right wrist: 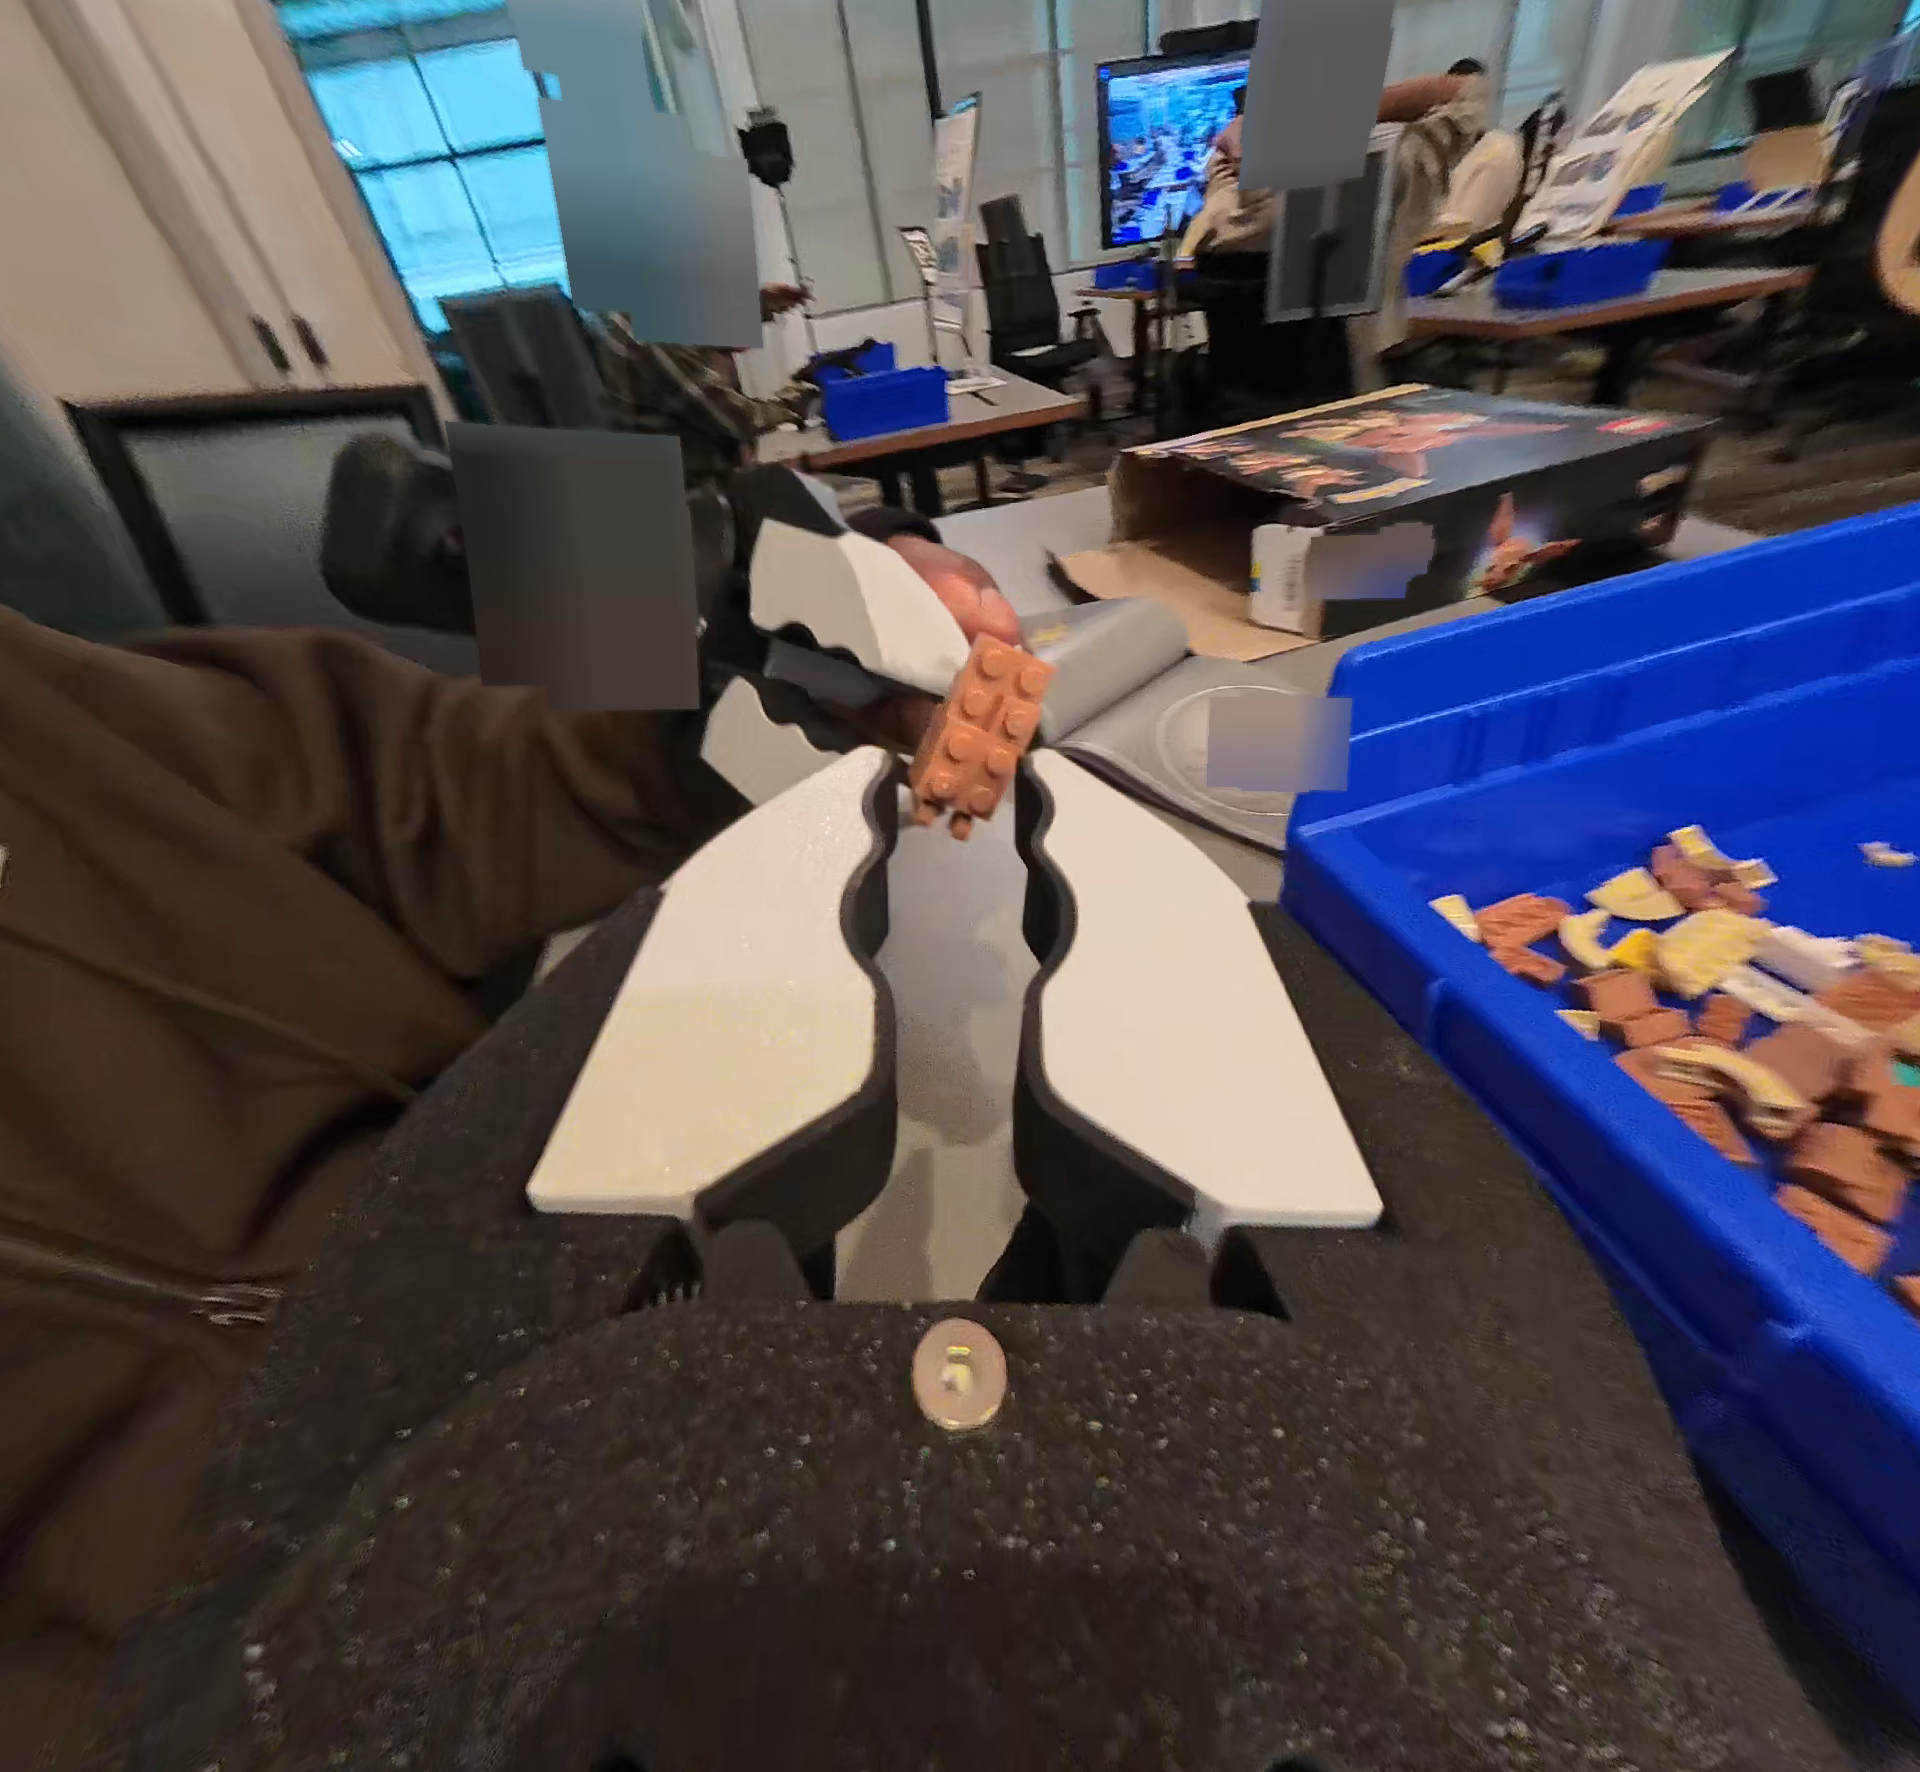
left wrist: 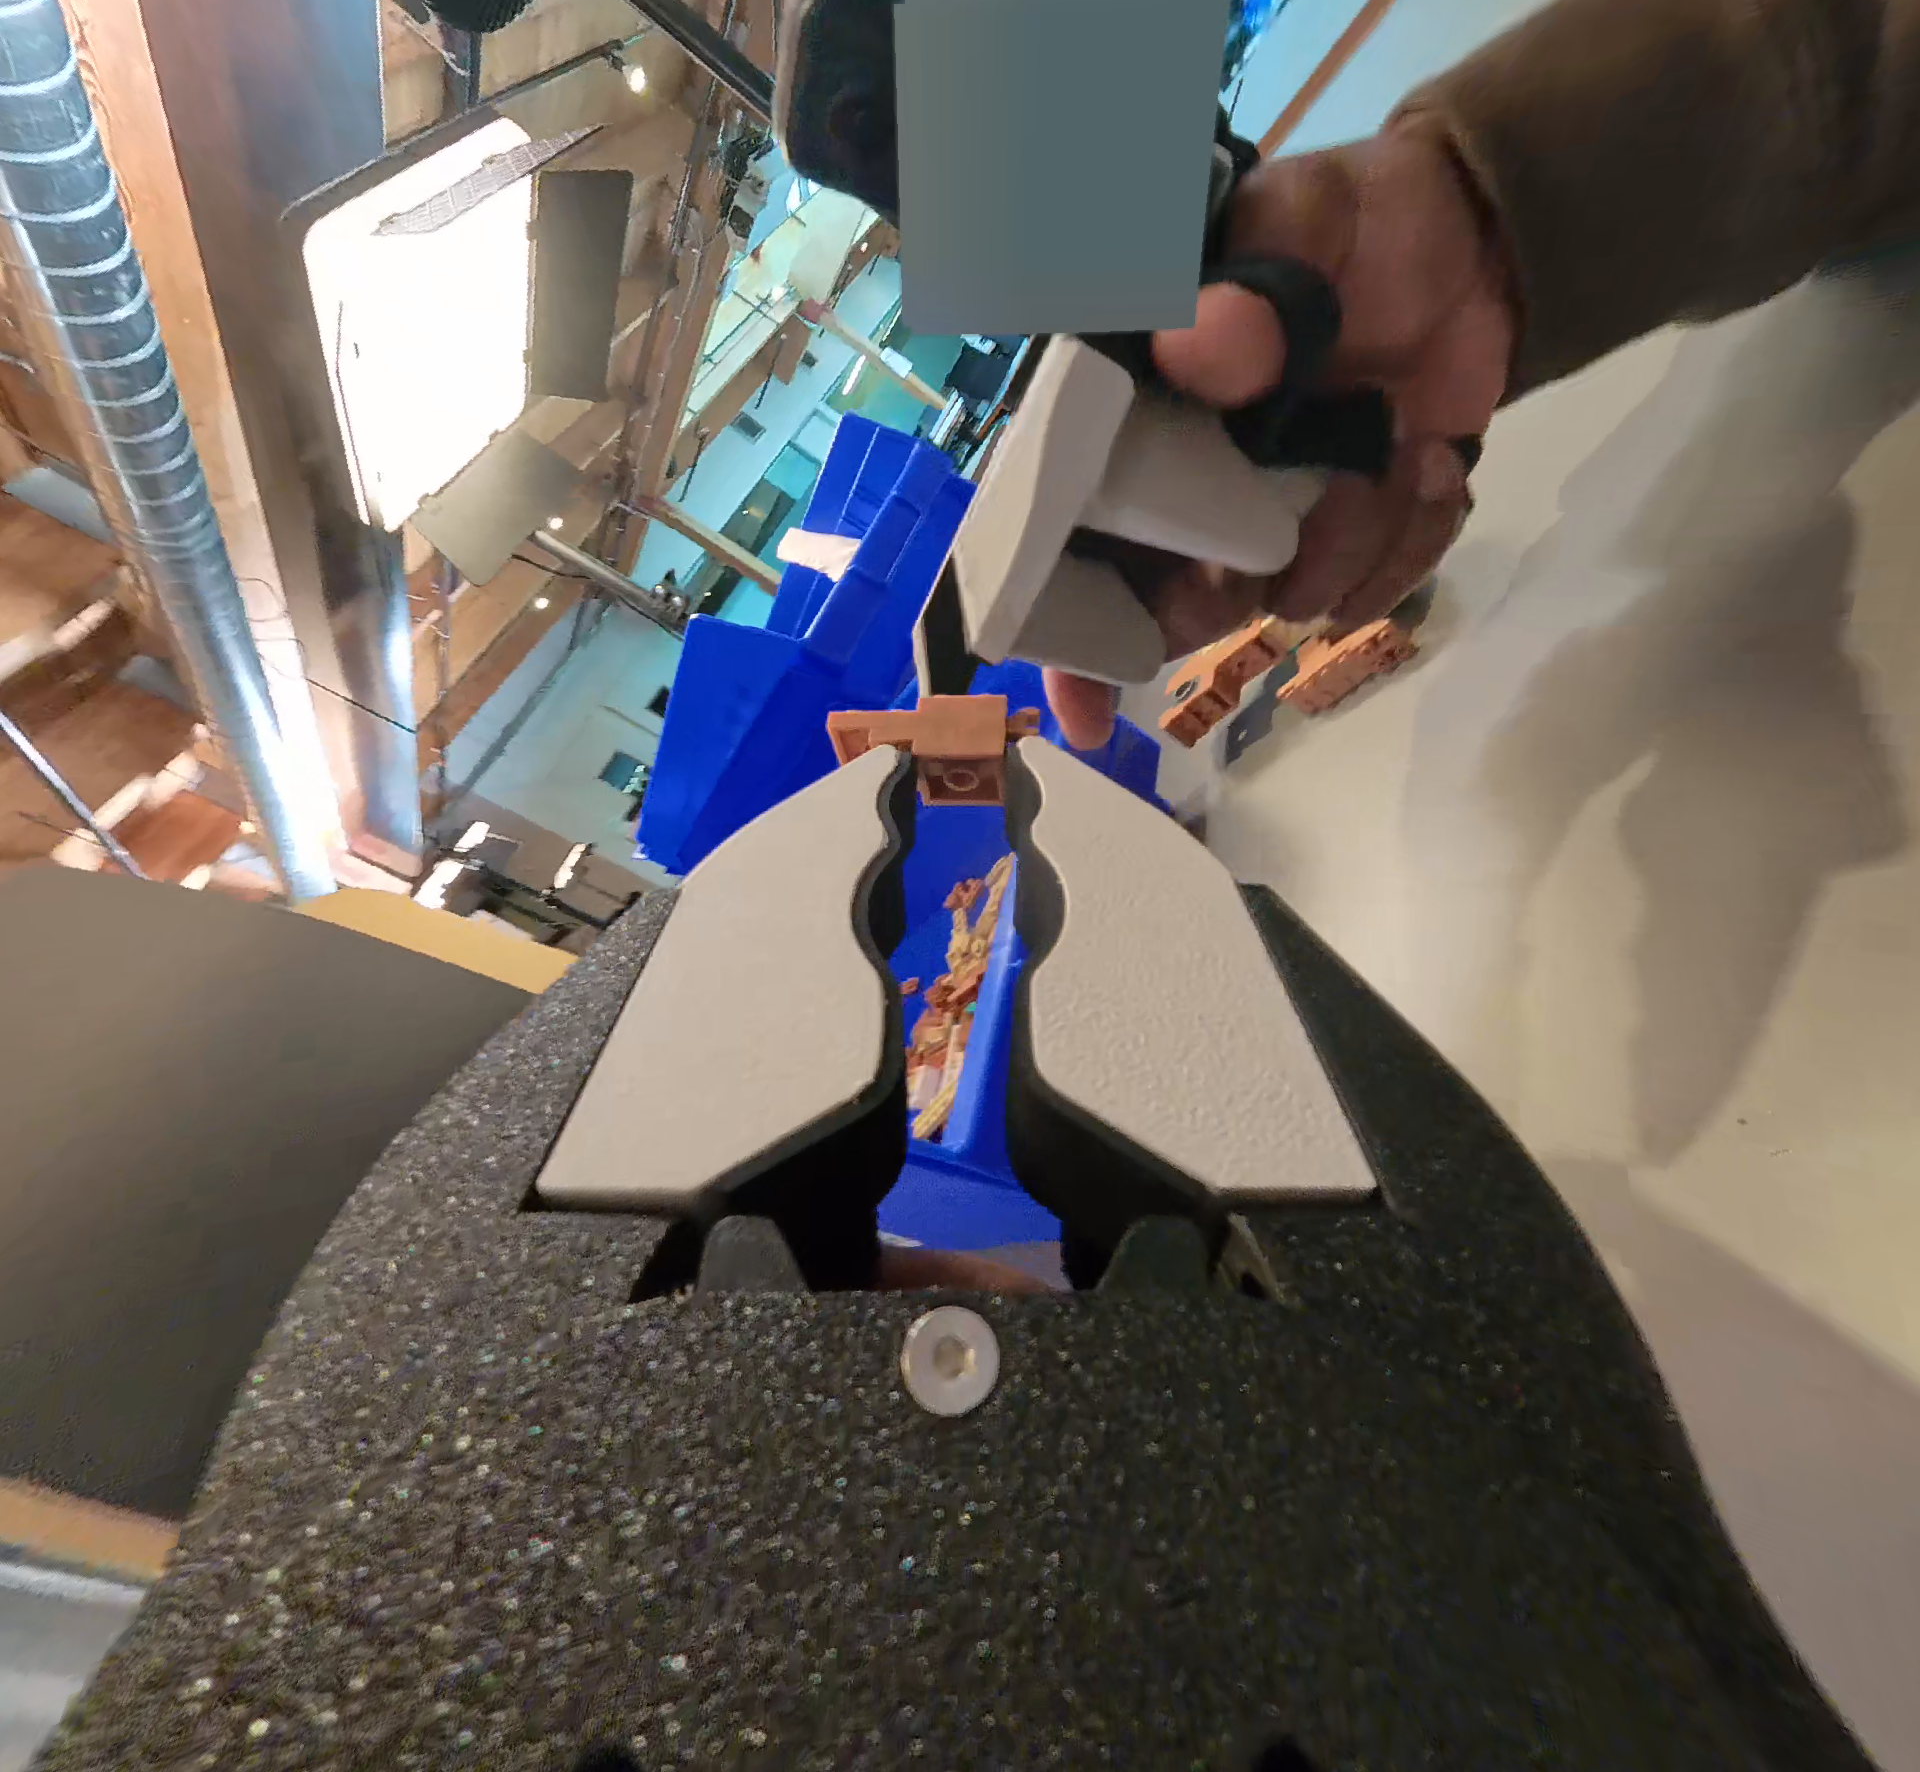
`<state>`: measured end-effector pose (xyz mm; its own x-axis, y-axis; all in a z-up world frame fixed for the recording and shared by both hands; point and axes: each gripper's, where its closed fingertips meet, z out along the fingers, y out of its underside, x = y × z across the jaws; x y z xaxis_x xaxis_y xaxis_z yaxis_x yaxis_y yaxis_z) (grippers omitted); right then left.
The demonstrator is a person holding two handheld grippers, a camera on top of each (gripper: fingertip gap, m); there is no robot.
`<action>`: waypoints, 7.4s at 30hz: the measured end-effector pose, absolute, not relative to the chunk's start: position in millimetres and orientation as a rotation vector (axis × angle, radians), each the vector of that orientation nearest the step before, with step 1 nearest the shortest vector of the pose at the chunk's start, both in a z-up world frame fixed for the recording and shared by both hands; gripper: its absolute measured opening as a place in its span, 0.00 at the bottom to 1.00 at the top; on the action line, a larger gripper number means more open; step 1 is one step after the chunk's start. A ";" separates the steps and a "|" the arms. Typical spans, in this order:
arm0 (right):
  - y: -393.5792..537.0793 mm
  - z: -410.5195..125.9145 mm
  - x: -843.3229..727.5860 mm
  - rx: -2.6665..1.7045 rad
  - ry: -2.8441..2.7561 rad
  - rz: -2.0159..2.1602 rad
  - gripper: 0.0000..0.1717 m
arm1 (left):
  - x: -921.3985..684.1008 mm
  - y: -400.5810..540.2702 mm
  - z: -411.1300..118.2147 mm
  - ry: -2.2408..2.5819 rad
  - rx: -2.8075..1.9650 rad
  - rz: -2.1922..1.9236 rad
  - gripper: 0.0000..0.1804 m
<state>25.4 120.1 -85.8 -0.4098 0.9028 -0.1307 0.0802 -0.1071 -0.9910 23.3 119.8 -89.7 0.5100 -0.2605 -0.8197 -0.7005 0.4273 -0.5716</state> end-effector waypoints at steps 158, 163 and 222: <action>113.3 -57.8 11.7 -1.077 -0.945 2.053 0.10 | 22.1 122.0 -63.8 0.755 -1.054 0.514 0.03; 114.2 -57.5 11.5 -1.092 -0.943 2.078 0.10 | 21.5 122.4 -64.3 0.751 -1.091 0.480 0.03; 136.2 -149.0 21.0 -0.585 -1.789 0.271 0.03 | 16.7 139.2 -143.2 1.285 -1.320 0.769 0.06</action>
